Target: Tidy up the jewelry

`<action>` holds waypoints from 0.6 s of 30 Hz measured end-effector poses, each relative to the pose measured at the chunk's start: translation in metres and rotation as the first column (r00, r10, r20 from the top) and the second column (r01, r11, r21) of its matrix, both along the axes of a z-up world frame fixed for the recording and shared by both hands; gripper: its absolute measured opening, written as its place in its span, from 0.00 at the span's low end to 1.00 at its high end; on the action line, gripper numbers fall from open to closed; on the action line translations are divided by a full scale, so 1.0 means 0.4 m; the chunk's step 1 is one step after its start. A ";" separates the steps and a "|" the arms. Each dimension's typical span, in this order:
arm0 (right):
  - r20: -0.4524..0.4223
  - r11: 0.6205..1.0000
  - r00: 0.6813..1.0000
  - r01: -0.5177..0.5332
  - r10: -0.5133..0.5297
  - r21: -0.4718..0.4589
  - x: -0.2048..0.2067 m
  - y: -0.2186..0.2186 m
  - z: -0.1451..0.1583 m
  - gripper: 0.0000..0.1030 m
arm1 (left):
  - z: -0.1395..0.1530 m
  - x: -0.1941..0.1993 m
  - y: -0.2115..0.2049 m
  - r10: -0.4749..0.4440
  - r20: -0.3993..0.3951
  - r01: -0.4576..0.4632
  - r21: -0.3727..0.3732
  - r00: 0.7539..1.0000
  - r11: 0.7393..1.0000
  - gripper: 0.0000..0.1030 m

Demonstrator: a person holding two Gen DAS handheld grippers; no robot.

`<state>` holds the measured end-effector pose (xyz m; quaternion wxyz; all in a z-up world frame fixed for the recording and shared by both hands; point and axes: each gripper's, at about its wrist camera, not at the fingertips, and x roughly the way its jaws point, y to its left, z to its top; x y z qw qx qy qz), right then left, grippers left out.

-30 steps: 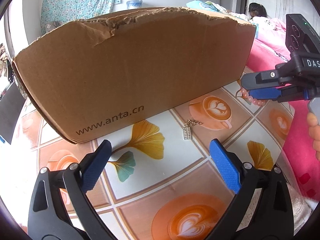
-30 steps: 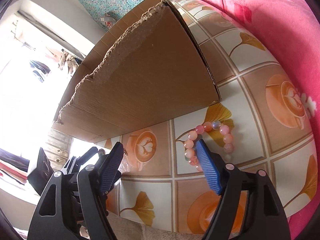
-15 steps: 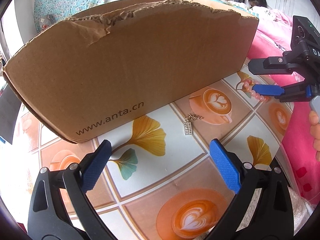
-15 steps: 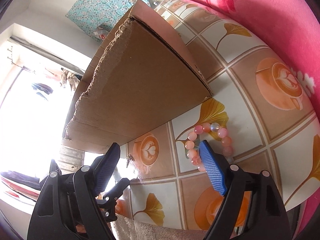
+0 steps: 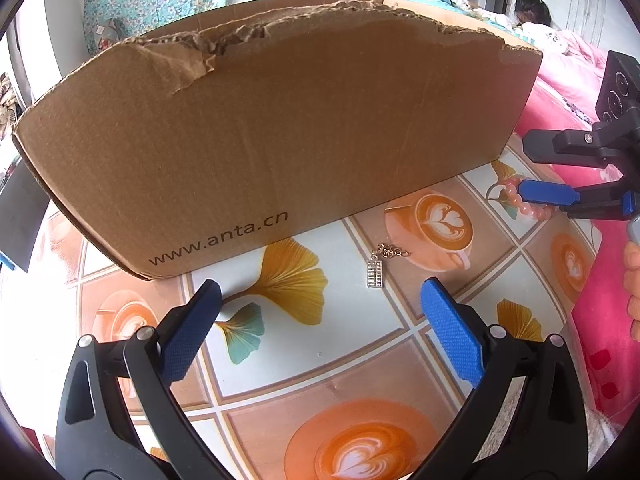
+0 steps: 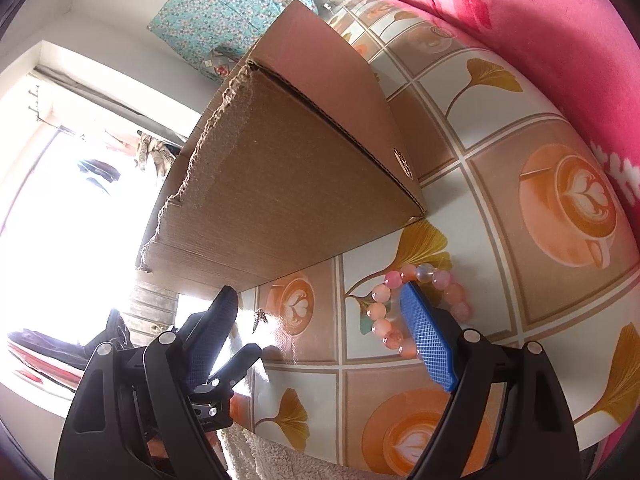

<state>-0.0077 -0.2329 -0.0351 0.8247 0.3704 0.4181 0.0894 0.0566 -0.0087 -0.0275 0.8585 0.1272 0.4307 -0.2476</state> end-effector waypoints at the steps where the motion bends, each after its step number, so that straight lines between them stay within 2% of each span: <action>1: 0.002 1.000 1.000 -0.003 0.003 -0.009 0.004 0.005 0.004 0.79 | 0.001 -0.004 -0.006 0.003 0.001 -0.003 -0.001 1.000 1.000 0.93; 10: 0.018 0.999 1.000 -0.012 0.013 -0.034 0.001 0.006 0.013 0.79 | 0.005 -0.025 0.000 0.007 0.000 -0.007 -0.003 1.000 1.000 0.93; 18: 0.019 1.000 0.999 -0.028 0.028 -0.013 -0.007 -0.003 0.004 0.79 | 0.004 -0.026 -0.007 0.010 -0.021 -0.010 0.012 1.000 1.000 0.93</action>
